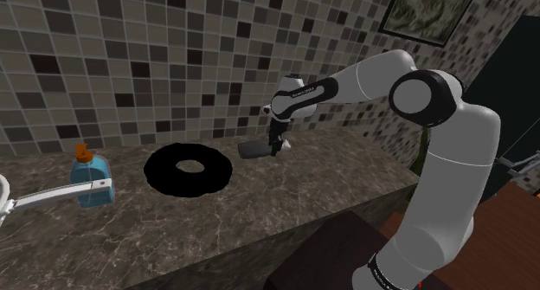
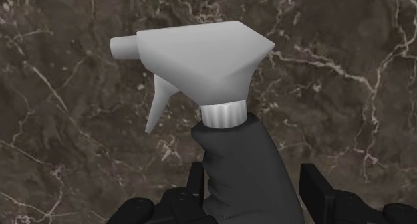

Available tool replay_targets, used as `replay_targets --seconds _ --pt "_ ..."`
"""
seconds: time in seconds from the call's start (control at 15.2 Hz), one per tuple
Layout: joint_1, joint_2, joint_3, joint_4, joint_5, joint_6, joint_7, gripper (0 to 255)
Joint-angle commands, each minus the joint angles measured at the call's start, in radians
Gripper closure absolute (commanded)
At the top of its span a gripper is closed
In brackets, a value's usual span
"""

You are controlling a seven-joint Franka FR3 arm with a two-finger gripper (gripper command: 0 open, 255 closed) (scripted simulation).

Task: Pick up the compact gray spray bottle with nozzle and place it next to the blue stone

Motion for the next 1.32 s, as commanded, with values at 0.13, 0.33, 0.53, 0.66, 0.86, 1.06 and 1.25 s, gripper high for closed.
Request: replay_targets --seconds 0.13,0.33,0.53,0.66,0.86,1.06,1.25 --pt "0.000 0.034 -0.001 -0.011 0.000 0.046 -0.002 255" --pt "0.001 0.060 -0.001 -0.018 -0.001 0.078 -0.003 255" --pt "0.001 0.087 -0.001 -0.023 -0.001 0.111 -0.004 255" --pt "0.002 0.106 -0.001 -0.025 -0.001 0.132 -0.005 255" --pt "0.002 0.134 -0.002 -0.026 -0.001 0.160 -0.006 255" --pt "0.002 0.134 -0.002 -0.026 -0.001 0.160 -0.006 255" --pt "0.002 0.134 -0.002 -0.026 -0.001 0.160 -0.006 255"
